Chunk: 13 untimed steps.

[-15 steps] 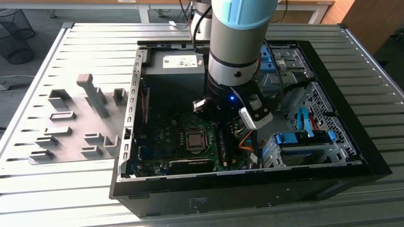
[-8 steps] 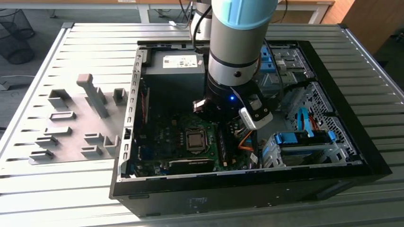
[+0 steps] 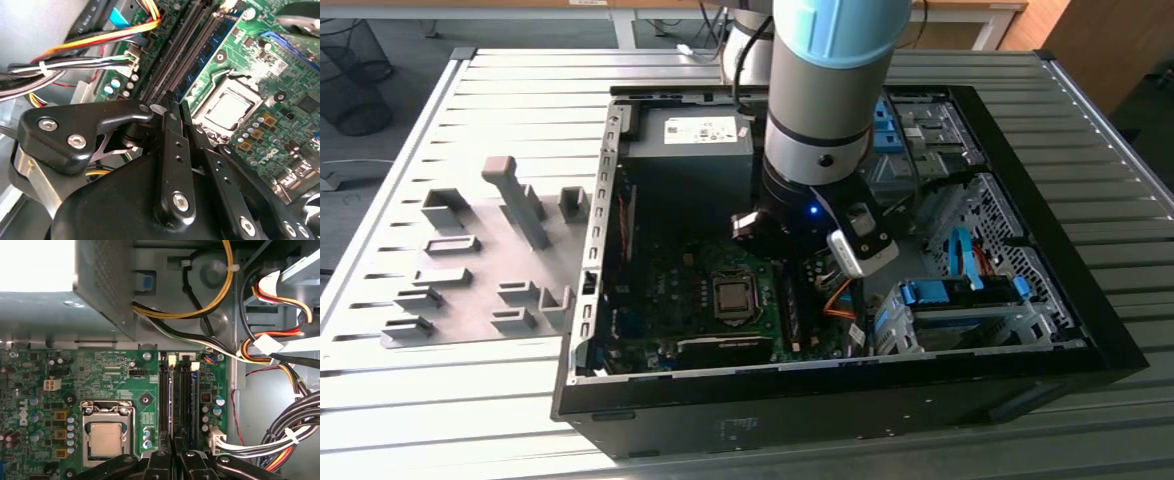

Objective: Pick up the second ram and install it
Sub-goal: 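Insert the second ram into the second slot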

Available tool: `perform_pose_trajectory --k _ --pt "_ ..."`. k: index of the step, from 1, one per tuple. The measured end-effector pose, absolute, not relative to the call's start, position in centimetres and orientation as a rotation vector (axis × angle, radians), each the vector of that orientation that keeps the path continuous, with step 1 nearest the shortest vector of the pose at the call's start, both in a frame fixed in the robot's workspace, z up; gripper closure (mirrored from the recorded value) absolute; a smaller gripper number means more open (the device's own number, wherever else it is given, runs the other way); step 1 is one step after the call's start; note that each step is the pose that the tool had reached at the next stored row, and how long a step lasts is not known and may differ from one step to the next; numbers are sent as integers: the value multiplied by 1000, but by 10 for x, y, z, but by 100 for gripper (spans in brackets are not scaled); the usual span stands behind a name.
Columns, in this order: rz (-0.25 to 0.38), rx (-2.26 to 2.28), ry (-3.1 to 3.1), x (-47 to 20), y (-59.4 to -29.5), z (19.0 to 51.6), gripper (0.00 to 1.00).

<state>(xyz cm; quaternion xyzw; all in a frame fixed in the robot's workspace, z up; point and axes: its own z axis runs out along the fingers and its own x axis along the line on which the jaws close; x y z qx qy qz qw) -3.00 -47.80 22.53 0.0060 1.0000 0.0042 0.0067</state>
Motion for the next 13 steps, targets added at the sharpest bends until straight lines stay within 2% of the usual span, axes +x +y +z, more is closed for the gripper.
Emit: perform_pose_trajectory --k 13 --pt "13 22 3129 -30 -478 219 86"
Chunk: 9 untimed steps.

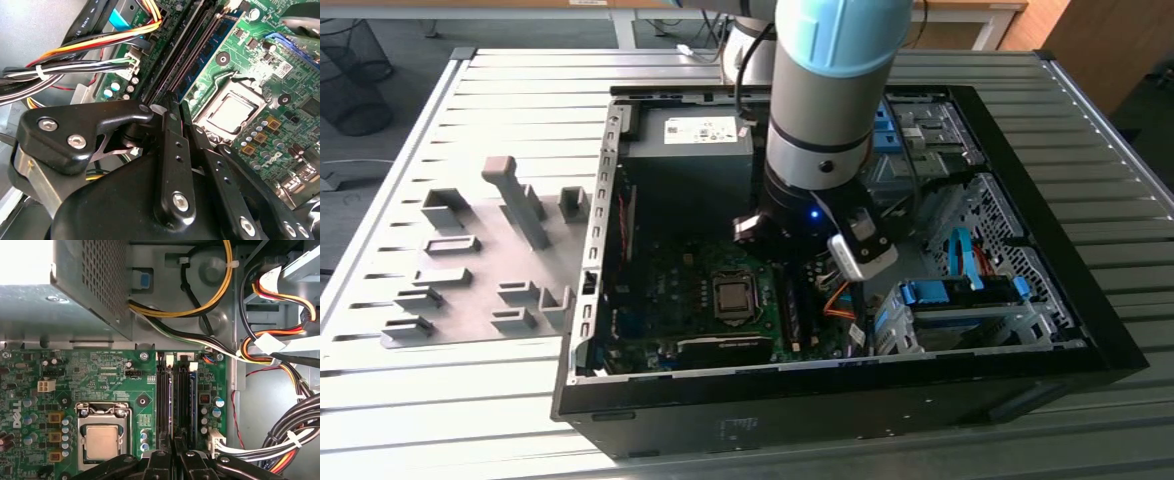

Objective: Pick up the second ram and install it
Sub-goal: 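Insert the second ram into the second slot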

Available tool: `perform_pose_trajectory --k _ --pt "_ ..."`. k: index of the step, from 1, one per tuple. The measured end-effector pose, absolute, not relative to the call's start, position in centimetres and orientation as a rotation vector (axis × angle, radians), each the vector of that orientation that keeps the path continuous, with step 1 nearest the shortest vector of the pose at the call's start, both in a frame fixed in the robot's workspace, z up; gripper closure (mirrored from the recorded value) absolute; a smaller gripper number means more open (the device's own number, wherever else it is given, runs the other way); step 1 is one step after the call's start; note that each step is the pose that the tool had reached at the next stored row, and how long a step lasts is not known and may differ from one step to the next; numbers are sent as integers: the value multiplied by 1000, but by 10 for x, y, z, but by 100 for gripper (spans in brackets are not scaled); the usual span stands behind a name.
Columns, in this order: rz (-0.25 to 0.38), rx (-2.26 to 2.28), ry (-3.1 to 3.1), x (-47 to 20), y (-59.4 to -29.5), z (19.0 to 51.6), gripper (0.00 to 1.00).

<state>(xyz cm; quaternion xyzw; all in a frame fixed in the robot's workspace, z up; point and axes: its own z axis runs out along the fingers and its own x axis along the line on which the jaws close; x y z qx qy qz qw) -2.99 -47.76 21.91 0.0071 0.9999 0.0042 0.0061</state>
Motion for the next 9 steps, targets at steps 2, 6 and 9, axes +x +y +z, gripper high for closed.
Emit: perform_pose_trajectory --k 2,6,9 --pt "13 22 3130 -30 -478 219 86" --pt "13 23 3130 -30 -477 218 86" --pt "13 23 3130 -30 -477 219 86"
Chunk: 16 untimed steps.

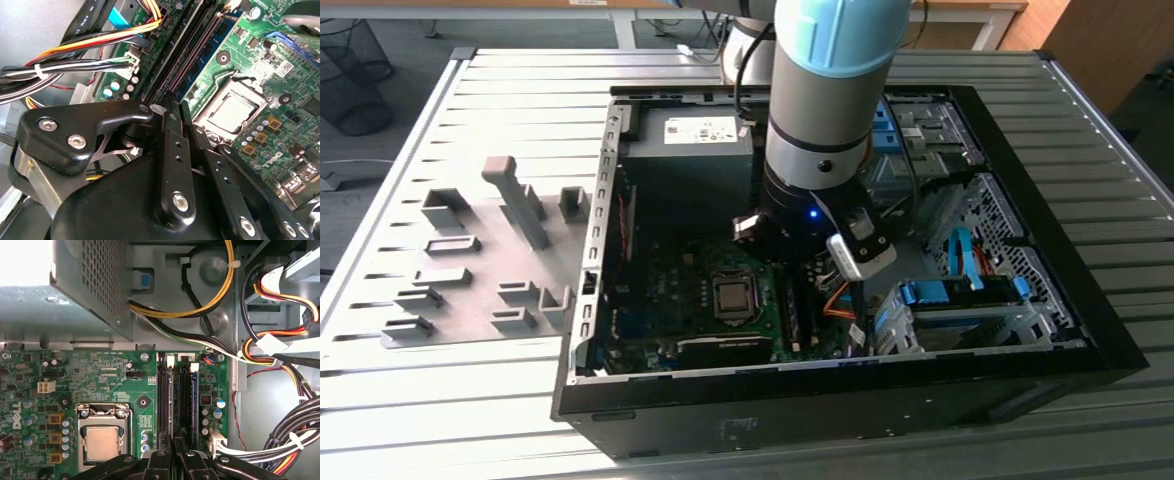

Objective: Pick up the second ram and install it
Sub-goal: 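Insert the second ram into the second slot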

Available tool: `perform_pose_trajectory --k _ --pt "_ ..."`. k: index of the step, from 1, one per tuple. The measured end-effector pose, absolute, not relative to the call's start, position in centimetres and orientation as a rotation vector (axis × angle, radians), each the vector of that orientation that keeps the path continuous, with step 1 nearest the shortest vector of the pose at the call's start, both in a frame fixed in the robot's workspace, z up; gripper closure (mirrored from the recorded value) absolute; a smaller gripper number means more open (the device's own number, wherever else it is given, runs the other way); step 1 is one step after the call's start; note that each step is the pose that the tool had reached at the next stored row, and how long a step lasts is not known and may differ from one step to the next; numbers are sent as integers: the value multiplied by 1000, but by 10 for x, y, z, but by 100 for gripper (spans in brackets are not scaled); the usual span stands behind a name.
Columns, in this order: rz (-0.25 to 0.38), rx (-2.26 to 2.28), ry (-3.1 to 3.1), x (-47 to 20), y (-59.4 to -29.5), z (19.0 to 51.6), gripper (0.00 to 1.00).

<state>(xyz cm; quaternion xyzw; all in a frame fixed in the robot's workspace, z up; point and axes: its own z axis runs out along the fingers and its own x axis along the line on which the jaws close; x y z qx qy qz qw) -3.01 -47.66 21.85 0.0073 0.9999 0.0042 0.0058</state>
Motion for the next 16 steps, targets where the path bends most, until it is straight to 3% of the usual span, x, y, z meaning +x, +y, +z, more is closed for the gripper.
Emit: perform_pose_trajectory --k 16 --pt "13 23 3131 -30 -474 213 86"
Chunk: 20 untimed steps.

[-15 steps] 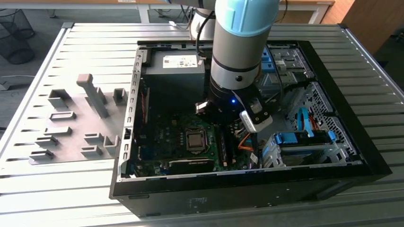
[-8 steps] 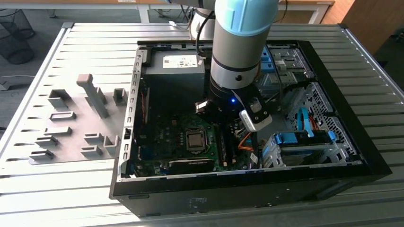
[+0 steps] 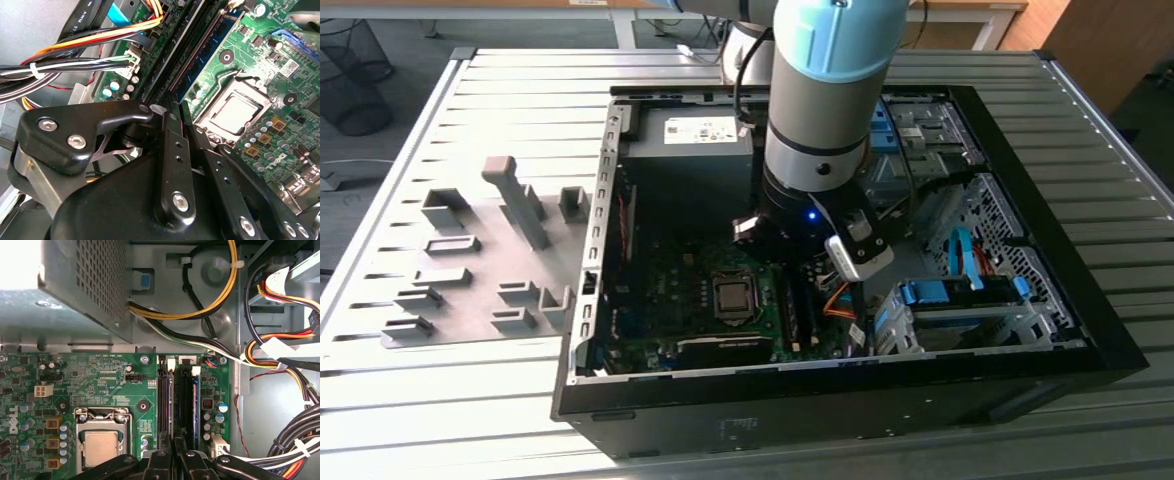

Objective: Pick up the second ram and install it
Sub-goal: 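Insert the second ram into the second slot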

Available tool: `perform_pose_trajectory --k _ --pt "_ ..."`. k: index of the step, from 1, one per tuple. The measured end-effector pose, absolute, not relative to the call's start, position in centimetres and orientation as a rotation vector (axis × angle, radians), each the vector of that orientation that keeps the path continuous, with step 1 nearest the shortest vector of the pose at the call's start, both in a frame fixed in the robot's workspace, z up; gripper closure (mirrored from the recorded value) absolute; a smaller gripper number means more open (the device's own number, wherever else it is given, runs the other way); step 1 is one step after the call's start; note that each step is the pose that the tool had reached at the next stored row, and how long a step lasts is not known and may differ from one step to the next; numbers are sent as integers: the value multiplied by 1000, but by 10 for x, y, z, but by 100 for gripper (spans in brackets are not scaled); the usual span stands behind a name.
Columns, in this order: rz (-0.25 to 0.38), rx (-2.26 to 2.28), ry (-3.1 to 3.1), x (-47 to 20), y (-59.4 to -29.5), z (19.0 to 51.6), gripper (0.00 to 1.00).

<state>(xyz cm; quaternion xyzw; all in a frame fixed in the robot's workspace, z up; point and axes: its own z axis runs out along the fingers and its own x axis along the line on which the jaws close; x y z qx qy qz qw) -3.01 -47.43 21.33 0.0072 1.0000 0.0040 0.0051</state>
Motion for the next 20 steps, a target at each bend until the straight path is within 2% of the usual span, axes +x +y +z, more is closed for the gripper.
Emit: perform_pose_trajectory --k 20 --pt "13 23 3131 -30 -474 210 86"
